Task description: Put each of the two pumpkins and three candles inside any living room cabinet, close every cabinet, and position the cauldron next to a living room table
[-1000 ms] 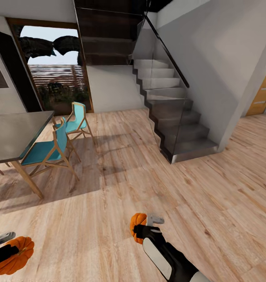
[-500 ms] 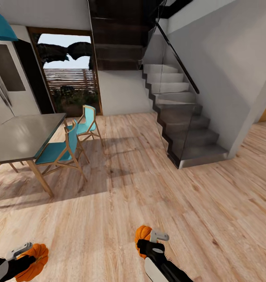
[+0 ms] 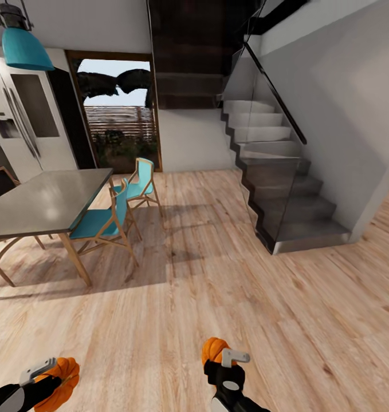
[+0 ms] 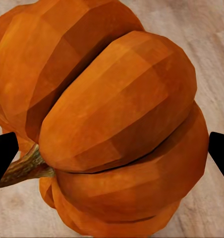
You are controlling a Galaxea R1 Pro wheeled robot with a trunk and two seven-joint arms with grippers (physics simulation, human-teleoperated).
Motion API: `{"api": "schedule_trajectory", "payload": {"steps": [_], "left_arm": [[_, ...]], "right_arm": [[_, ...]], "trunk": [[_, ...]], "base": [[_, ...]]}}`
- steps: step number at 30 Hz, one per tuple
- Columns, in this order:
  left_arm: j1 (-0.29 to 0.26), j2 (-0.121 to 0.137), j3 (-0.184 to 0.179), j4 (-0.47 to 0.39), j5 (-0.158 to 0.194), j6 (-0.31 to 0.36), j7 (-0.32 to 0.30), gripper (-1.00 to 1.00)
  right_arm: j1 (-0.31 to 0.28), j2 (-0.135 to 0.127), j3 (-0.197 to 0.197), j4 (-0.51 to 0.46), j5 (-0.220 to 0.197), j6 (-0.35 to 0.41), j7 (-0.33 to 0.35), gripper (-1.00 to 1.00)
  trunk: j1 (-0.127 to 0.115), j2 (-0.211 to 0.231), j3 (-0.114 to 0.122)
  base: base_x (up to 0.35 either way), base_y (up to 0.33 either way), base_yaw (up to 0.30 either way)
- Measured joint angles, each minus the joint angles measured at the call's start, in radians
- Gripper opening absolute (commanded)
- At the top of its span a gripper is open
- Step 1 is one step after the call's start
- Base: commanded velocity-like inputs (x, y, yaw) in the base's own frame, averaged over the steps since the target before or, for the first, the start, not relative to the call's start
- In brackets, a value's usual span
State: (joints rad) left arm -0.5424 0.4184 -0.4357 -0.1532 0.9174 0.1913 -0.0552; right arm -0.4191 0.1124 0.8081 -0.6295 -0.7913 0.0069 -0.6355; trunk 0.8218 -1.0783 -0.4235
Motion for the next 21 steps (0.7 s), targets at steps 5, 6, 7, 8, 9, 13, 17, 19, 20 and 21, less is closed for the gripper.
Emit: {"api": "schedule_trajectory", "payload": {"steps": [5,6,7,8,9,13,17,19,20,21], "left_arm": [[0.001,0.000,0.000,0.000,0.004,-0.002,-0.001,-1.00],[0.002,0.000,0.001,0.000,0.003,-0.007,-0.001,-1.00],[0.002,0.000,0.001,0.000,0.003,-0.013,-0.001,-1.00],[0.003,0.000,0.001,0.000,0.004,-0.017,-0.001,-1.00],[0.003,0.001,0.001,0.000,0.004,-0.021,-0.001,-1.00],[0.004,0.001,0.001,0.000,0.007,-0.026,-0.001,-1.00],[0.005,0.002,0.000,0.001,0.008,-0.026,-0.001,-1.00],[0.006,0.002,0.000,0.003,0.009,-0.027,-0.001,-1.00],[0.006,0.002,0.000,0.005,0.009,-0.027,-0.001,-1.00],[0.006,0.002,0.001,0.007,0.009,-0.027,-0.001,-1.00]], "right_arm": [[0.000,0.000,0.003,0.024,-0.001,-0.020,0.020,-1.00],[0.000,0.000,0.004,0.028,-0.001,-0.022,0.037,-1.00],[0.000,0.000,0.003,0.030,-0.002,-0.022,0.045,-1.00],[0.000,0.000,0.003,0.034,-0.001,-0.023,0.050,-1.00],[0.000,0.000,0.003,0.038,-0.001,-0.023,0.053,-1.00],[0.000,0.000,0.003,0.044,0.001,-0.023,0.060,-1.00],[0.000,0.000,0.012,0.044,0.001,-0.022,0.072,-1.00],[0.000,0.000,0.017,0.044,-0.001,-0.022,0.082,-1.00],[0.000,0.000,0.018,0.044,-0.001,-0.022,0.084,-1.00],[0.000,0.000,0.019,0.044,-0.001,-0.023,0.086,-1.00]], "trunk": [[0.000,0.000,0.007],[0.000,0.000,0.009],[0.000,0.000,0.010],[0.000,0.000,0.012],[0.000,0.000,0.013],[-0.001,0.000,0.019],[-0.001,0.000,0.025],[-0.001,0.000,0.028],[0.000,0.000,0.029],[0.000,0.000,0.031]], "base": [[0.006,0.000,0.154],[0.116,0.000,0.154],[0.193,0.000,0.154],[0.242,0.006,0.154],[0.274,0.037,0.154],[0.304,0.138,0.154],[0.292,0.215,0.154],[0.240,0.248,0.155],[0.116,0.266,0.137],[0.017,0.249,0.070]]}}
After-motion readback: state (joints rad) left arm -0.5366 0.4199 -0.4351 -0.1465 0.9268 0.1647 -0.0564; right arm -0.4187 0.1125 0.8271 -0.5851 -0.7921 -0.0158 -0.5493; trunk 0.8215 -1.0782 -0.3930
